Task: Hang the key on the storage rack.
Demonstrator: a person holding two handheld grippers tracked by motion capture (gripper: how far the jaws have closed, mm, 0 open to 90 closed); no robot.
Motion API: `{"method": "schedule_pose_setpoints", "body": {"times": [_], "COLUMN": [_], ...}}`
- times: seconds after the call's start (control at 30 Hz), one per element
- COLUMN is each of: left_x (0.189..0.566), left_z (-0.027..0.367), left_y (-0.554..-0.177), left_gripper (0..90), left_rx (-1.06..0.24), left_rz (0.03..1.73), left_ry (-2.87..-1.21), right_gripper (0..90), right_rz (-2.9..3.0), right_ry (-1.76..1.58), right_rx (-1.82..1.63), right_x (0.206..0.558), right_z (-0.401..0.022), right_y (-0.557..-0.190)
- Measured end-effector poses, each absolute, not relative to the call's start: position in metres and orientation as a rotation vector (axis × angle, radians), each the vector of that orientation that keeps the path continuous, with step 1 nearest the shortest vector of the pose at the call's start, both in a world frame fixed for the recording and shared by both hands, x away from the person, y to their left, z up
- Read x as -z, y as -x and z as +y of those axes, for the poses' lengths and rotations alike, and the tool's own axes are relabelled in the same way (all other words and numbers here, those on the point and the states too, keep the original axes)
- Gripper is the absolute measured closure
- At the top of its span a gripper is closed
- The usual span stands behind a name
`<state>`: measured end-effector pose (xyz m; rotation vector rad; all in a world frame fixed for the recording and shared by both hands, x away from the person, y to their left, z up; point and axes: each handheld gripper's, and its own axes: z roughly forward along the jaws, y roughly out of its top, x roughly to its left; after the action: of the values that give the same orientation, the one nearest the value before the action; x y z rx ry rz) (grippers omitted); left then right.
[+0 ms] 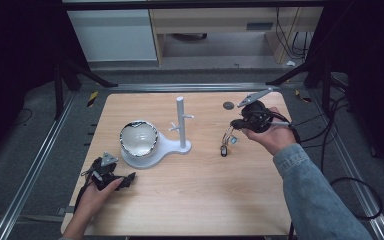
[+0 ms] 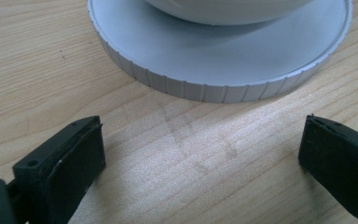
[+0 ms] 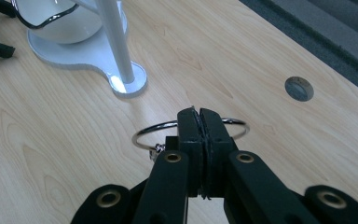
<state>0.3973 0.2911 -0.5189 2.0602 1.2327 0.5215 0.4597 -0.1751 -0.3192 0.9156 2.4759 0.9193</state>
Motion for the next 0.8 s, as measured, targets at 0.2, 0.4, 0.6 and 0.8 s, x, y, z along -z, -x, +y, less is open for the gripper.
{"method": "schedule_pose_setpoints", "body": {"times": [0.2, 0.4, 0.6, 0.8], "left_x": [0.519, 0.519, 0.519, 0.519], "left_z": [0.291, 0.291, 0.291, 0.291], "left_y": [-0.397, -0.397, -0.397, -0.397], "left_gripper": [0.0, 0.0, 0.0, 0.0], "left_rx": [-0.521, -0.521, -0.522, -0.522], "left_rz": [1.233, 1.233, 1.233, 1.233], "left_ry": [-2.06, -2.06, -2.06, -2.06], "right_gripper": [88.8, 88.7, 88.7, 88.7], "right_rz": [2.474, 2.476, 2.477, 2.478], "right_ry": [-0.9, -0.874, -0.848, -0.82], "right_rx": [-0.932, -0.936, -0.936, -0.926], "right_x": [0.31, 0.299, 0.289, 0.278], "right_z": [-0.169, -0.16, -0.152, -0.141], "right_y": [-0.464, -0.469, -0.472, -0.477]}}
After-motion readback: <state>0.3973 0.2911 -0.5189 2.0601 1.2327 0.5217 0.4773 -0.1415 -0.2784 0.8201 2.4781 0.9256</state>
